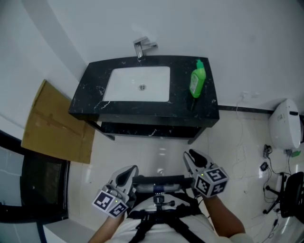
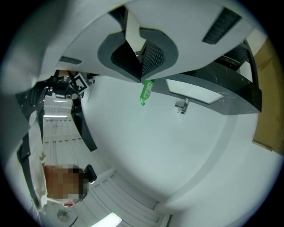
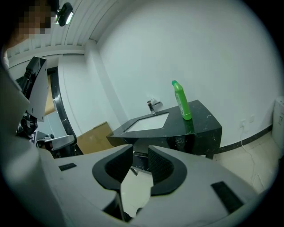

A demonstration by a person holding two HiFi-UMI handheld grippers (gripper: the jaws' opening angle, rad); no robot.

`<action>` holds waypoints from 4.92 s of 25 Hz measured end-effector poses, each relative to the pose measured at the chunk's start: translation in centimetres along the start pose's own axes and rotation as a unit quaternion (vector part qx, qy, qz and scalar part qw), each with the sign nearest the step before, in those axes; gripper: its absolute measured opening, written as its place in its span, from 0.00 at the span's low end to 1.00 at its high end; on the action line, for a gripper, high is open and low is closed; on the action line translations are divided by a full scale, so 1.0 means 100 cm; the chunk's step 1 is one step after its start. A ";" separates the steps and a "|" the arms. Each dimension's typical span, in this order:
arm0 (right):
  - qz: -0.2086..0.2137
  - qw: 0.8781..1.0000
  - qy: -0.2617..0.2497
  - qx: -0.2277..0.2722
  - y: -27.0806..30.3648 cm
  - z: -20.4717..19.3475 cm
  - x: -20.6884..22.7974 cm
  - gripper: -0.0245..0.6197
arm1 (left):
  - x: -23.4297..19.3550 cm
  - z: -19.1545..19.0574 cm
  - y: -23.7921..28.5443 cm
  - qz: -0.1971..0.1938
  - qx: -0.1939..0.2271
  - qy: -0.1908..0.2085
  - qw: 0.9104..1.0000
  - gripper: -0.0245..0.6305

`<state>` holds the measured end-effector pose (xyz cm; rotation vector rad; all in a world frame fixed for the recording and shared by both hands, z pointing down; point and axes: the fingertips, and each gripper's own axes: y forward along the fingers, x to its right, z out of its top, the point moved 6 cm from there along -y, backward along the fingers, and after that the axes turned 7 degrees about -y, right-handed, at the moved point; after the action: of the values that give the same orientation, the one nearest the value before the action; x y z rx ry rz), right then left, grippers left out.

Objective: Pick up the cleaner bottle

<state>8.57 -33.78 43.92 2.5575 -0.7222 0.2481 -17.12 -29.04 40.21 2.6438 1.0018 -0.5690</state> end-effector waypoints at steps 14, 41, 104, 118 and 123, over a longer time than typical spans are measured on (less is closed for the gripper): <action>-0.096 0.995 0.020 0.020 0.086 0.044 0.007 0.19 | -0.109 0.051 0.055 -0.081 -0.051 -0.005 0.995 0.04; -0.213 0.975 0.018 0.062 0.098 0.096 0.057 0.19 | -0.158 0.077 0.145 -0.194 -0.125 -0.026 0.973 0.04; -0.205 0.976 -0.044 0.064 0.090 0.137 0.141 0.35 | -0.091 0.083 0.218 -0.177 -0.066 -0.062 0.980 0.04; -0.206 0.976 -0.045 0.053 0.101 0.123 0.154 0.28 | -0.093 0.076 0.221 -0.161 -0.088 -0.077 0.980 0.04; -0.218 0.973 -0.056 0.047 0.108 0.118 0.163 0.27 | -0.096 0.078 0.221 -0.155 -0.091 -0.075 0.981 0.04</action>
<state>17.12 -54.92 42.52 2.7563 -0.1738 -0.0068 -10.81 -53.58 39.72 2.2652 1.3581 -0.6923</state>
